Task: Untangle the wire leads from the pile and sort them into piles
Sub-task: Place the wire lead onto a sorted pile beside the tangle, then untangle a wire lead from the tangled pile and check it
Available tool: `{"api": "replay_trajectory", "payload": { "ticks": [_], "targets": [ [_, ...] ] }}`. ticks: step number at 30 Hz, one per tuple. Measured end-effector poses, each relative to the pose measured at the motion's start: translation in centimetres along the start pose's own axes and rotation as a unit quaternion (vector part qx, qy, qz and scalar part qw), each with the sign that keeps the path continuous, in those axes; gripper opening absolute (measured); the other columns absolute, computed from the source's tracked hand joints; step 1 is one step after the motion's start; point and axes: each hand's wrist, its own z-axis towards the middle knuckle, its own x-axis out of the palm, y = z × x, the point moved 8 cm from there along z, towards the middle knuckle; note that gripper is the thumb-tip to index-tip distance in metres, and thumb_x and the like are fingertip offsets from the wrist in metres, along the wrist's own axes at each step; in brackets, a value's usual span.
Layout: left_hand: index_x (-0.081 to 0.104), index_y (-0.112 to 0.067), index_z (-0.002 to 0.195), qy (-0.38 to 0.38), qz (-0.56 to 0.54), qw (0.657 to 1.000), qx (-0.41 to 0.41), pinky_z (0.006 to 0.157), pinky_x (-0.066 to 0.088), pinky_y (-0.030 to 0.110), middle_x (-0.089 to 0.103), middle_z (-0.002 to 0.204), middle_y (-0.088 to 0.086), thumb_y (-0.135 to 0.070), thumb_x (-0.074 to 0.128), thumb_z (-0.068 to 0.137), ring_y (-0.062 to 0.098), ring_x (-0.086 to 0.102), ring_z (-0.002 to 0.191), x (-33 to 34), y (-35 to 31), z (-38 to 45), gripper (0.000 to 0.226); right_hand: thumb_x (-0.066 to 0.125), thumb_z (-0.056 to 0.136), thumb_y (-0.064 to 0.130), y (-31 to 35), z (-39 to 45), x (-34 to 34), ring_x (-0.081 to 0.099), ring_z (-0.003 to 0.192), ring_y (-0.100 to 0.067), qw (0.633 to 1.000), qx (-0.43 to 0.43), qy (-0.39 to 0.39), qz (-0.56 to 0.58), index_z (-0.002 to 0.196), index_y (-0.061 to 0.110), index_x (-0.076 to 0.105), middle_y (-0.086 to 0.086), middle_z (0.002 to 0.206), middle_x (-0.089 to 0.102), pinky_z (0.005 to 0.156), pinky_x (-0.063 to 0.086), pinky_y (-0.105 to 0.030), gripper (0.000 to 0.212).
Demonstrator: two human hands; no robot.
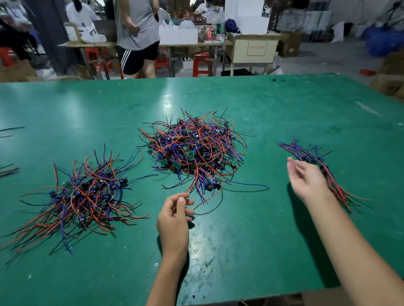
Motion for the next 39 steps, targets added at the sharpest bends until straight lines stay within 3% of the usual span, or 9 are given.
{"api": "replay_trajectory", "payload": {
  "ticks": [3,6,8,12,15,24,29,36,39],
  "targets": [
    [0.072,-0.021,0.093,0.009,0.011,1.000,-0.005,0.057,0.049,0.027,0.074,0.082,0.002,-0.012,0.052,0.103,0.011,0.059,0.064,0.2,0.1,-0.1,0.024,0.072,0.091,0.007,-1.8,-2.8,3.1,0.065,0.086,-0.015,0.954,-0.136,0.089,-0.251,0.124,0.013,0.067,-0.003,0.095,0.070,0.069,0.053,-0.015,0.033],
    [0.075,-0.024,0.092,0.027,0.039,0.999,-0.002,0.061,0.050,0.030,0.074,0.082,-0.002,-0.014,0.056,0.101,0.012,0.061,0.066,0.5,0.1,-0.4,0.023,0.072,0.092,0.037,-5.5,-5.6,6.0,0.053,0.108,-0.013,0.716,-0.320,0.147,-0.602,0.117,0.031,0.072,0.011,0.110,0.064,0.092,0.039,-0.029,0.026],
    [0.076,-0.025,0.091,0.036,0.059,0.998,0.004,0.062,0.050,0.031,0.075,0.083,-0.005,-0.015,0.059,0.100,0.010,0.061,0.066,0.7,0.0,-0.5,0.022,0.067,0.094,0.043,-7.1,-6.7,6.0,0.048,0.104,-0.011,0.641,-0.371,0.131,-0.659,0.109,0.031,0.075,0.012,0.105,0.066,0.086,0.026,-0.029,0.020],
    [0.076,-0.028,0.091,0.054,0.098,0.993,0.032,0.067,0.051,0.020,0.074,0.083,-0.008,-0.016,0.063,0.097,0.008,0.067,0.073,1.0,-0.5,-0.6,0.019,0.070,0.095,0.025,-7.4,-9.2,5.4,0.054,0.086,-0.011,0.674,-0.454,0.134,-0.567,0.094,0.025,0.072,0.014,0.090,0.066,0.081,0.032,-0.031,0.003],
    [0.071,-0.035,0.102,0.093,0.146,0.984,0.045,0.066,0.052,0.031,0.073,0.087,-0.011,-0.024,0.067,0.095,0.019,0.067,0.070,1.8,-0.6,-0.6,0.013,0.061,0.099,0.019,-7.3,-11.6,5.0,0.056,0.084,-0.008,0.694,-0.493,0.181,-0.492,0.098,0.020,0.065,0.011,0.092,0.063,0.076,0.042,-0.024,0.005],
    [0.067,-0.034,0.123,0.187,0.066,0.978,0.057,0.067,0.054,0.030,0.075,0.104,-0.002,-0.021,0.066,0.097,0.016,0.065,0.076,2.9,-1.4,-1.6,0.029,0.062,0.098,0.024,-8.2,-15.9,5.1,0.061,0.062,-0.011,0.606,-0.564,0.258,-0.499,0.103,0.018,0.069,0.008,0.078,0.068,0.056,0.050,-0.029,0.010],
    [0.072,-0.014,0.104,0.165,0.005,0.986,0.028,0.071,0.056,0.033,0.077,0.097,0.006,-0.024,0.067,0.094,0.020,0.072,0.082,2.7,-1.5,-1.6,0.015,0.064,0.094,0.029,-8.7,-17.1,5.3,0.064,0.070,-0.009,0.588,-0.561,0.340,-0.473,0.094,0.019,0.073,0.009,0.082,0.071,0.062,0.053,-0.030,0.014],
    [0.068,-0.010,0.100,0.161,-0.013,0.986,0.037,0.070,0.063,0.042,0.074,0.099,0.008,0.002,0.063,0.095,0.031,0.076,0.087,2.7,-1.4,-1.9,0.013,0.048,0.090,0.072,-10.0,-11.9,4.8,0.071,0.080,-0.008,0.763,-0.283,0.271,-0.514,0.096,0.038,0.068,0.012,0.078,0.074,0.079,0.056,-0.041,0.040],
    [0.072,-0.015,0.096,0.170,0.019,0.984,0.051,0.074,0.062,0.039,0.074,0.095,0.007,0.005,0.063,0.094,0.024,0.074,0.083,2.9,-1.3,-1.9,0.022,0.063,0.088,0.062,-11.2,-12.3,5.6,0.075,0.079,-0.013,0.815,-0.222,0.320,-0.430,0.100,0.037,0.071,0.008,0.083,0.077,0.075,0.060,-0.043,0.029]
  ]
}}
